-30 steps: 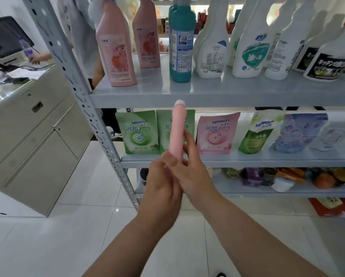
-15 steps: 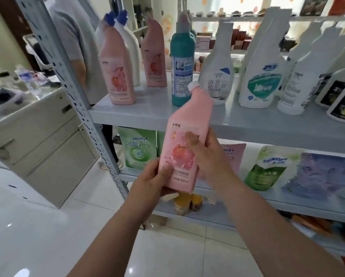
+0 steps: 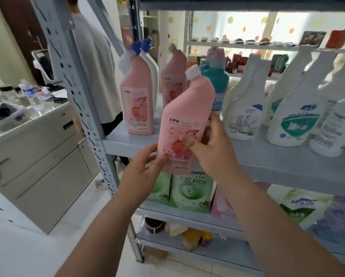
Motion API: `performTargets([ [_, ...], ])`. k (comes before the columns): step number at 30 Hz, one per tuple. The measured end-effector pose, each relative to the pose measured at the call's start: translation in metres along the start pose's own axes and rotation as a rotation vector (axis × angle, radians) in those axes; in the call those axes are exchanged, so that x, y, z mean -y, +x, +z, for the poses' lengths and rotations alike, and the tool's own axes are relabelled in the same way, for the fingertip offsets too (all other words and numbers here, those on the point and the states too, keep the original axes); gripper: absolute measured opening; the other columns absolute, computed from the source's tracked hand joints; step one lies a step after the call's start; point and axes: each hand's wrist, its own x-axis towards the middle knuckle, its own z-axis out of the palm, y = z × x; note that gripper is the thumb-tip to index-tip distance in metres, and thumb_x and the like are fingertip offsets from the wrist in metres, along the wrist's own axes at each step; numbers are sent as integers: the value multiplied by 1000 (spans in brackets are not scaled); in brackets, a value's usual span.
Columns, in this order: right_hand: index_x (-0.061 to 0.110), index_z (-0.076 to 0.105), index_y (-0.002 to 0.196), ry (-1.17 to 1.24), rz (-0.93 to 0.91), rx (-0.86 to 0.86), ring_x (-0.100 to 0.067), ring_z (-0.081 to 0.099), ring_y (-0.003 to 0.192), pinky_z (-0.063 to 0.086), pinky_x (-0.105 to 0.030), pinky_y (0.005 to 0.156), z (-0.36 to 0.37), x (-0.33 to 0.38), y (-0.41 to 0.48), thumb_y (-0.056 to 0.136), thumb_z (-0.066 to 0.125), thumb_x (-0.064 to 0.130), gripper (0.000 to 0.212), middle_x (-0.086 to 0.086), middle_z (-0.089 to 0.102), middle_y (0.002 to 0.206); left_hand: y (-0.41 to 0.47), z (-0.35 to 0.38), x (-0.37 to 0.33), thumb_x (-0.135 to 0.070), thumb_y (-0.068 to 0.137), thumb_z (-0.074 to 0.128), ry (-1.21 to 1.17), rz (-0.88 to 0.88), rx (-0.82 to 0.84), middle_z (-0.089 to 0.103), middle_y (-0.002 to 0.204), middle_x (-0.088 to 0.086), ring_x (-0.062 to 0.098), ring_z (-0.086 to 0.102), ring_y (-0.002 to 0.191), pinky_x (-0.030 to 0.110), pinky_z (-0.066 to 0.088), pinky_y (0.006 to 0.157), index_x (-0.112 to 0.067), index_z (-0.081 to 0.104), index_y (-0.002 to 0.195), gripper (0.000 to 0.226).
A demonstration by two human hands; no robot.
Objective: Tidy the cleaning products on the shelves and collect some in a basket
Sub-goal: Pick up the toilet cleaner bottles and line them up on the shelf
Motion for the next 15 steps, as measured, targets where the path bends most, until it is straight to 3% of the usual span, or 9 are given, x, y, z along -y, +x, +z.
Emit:
performTargets([
  [3, 39, 46, 136, -54, -25, -95, 2, 67, 112, 57, -30, 93, 20, 3, 22, 90, 80, 31, 58, 18, 71, 121, 43, -39, 10, -32, 99, 65, 115, 73, -196, 61, 131, -6, 0, 59, 117, 16, 49, 88, -29, 56, 137, 40],
  [5, 39, 45, 137, -87, -35, -161, 2, 66, 115, 56, -31, 95, 32, 4, 36, 91, 80, 28, 59, 18, 69, 125, 71, -60, 16, -26, 97, 68, 136, 75, -266, 56, 134, -5, 0, 57, 117, 16, 48, 91, -25, 52, 142, 48],
  [11, 38, 42, 143, -243, -25, -299, -7, 63, 118, 55, -36, 99, 59, -4, 67, 94, 75, 22, 62, 16, 65, 129, 129, -78, 40, -27, 89, 78, 148, 11, -166, 44, 146, 3, 12, 53, 123, 31, 48, 102, -21, 34, 154, 78],
  [15, 48, 36, 142, -265, -37, -336, -6, 59, 121, 52, -35, 101, 73, -12, 83, 96, 73, 19, 67, 15, 60, 136, 146, -79, 53, -22, 90, 77, 143, 34, -70, 50, 142, 0, 1, 63, 105, 33, 57, 95, -28, 39, 147, 69],
])
